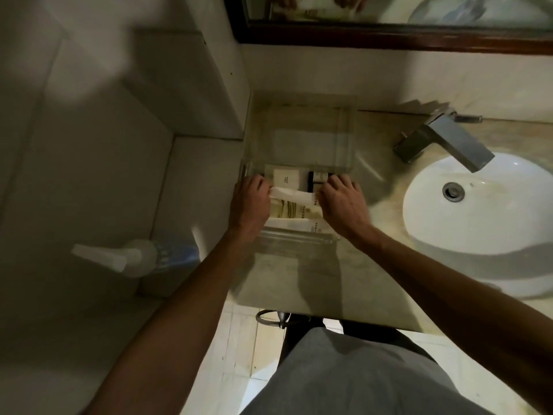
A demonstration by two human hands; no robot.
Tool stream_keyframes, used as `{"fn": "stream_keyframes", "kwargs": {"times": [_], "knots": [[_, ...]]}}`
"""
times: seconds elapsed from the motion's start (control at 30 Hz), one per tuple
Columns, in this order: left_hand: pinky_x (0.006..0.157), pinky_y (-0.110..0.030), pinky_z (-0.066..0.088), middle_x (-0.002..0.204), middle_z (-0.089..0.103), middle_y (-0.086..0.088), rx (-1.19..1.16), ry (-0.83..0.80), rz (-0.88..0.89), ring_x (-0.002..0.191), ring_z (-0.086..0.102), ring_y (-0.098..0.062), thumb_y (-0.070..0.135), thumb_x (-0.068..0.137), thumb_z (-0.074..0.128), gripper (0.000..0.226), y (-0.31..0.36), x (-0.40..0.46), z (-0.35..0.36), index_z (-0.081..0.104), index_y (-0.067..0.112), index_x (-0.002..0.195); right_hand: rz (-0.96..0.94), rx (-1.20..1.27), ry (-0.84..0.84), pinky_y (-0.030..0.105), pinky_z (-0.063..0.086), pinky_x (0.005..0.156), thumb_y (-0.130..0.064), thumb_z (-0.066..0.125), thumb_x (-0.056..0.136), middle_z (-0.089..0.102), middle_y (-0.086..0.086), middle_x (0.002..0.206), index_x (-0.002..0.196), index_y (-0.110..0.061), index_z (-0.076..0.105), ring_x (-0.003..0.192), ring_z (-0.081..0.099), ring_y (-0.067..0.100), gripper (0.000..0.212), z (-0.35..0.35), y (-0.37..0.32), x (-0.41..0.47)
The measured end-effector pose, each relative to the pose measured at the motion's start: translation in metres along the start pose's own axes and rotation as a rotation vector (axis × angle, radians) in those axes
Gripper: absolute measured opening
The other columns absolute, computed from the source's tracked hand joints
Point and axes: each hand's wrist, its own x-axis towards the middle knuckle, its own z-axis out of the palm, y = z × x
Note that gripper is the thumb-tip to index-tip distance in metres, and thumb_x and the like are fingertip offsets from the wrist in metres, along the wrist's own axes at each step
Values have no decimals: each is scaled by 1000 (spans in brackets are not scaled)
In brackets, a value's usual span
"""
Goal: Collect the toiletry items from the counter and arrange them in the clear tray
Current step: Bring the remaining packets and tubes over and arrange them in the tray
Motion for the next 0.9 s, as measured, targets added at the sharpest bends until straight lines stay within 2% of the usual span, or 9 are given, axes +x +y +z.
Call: {"fn": "stream_keyframes", "kwargs": {"times": [0.13, 0.23, 0.33, 0.47, 0.53, 0.63, 0.7, 0.8, 0.9], "knots": [[98, -36, 41, 134, 48, -6, -111, -1, -31, 118, 46, -23, 28, 96, 49, 36, 7, -14, 5, 52, 18, 131, 34, -24, -39, 42, 44, 95, -37, 53, 95, 52, 9, 126, 123, -18, 54, 112, 48, 25, 34, -1, -4, -12], [107, -33, 31, 144, 41, -4, -155, -35, 51, 128, 37, -19, 42, 92, 53, 53, 8, -29, 5, 45, 21, 139, -70, -63, -38, 46, 39, 105, -38, 49, 98, 47, 13, 138, 135, -15, 49, 125, 44, 30, 44, 2, -13, -19], [104, -33, 38, 134, 47, -2, -166, -64, 93, 123, 43, -18, 44, 86, 60, 49, -1, -37, 4, 53, 21, 129, -178, -86, -86, 46, 38, 106, -40, 46, 99, 49, 13, 140, 137, -16, 50, 127, 46, 30, 45, 5, -15, -28], [94, -39, 46, 114, 57, -5, -134, -87, 178, 109, 51, -21, 27, 90, 60, 16, -11, -44, 5, 61, 16, 101, -222, -79, -169, 41, 43, 98, -44, 50, 96, 62, 8, 123, 121, -17, 60, 111, 53, 24, 38, 9, -2, -36], [95, -43, 46, 111, 60, -8, -137, -88, 161, 108, 53, -25, 18, 94, 55, 9, -13, -46, 7, 62, 14, 98, -216, -27, -145, 41, 45, 93, -39, 53, 95, 66, 8, 116, 115, -17, 63, 103, 56, 24, 31, 10, 1, -37], [92, -38, 45, 104, 62, -9, -134, -53, 89, 101, 55, -24, 17, 97, 49, 12, -10, -41, 5, 60, 11, 98, -176, 27, -59, 37, 43, 81, -33, 56, 95, 69, 6, 104, 105, -17, 65, 91, 54, 22, 21, 5, -2, -28], [89, -39, 45, 98, 63, -9, -99, -22, 78, 96, 57, -26, 16, 95, 51, 10, -8, -34, 1, 60, 11, 96, -144, 17, -52, 37, 42, 81, -33, 55, 94, 65, 5, 105, 106, -18, 63, 92, 50, 22, 21, 2, -5, -19], [95, -41, 42, 111, 61, -10, 59, -39, 59, 105, 55, -27, 21, 91, 55, 19, -8, -26, 0, 59, 12, 108, -50, -29, -84, 40, 45, 90, -38, 57, 93, 53, 8, 121, 121, -16, 55, 104, 47, 24, 35, 4, -7, -14], [102, -44, 40, 130, 53, -12, 38, -2, 41, 119, 49, -28, 24, 92, 51, 37, -7, -24, 1, 51, 13, 127, -52, -83, -98, 43, 44, 97, -39, 56, 92, 46, 12, 134, 133, -14, 46, 115, 45, 28, 48, 4, -9, -18]]}}
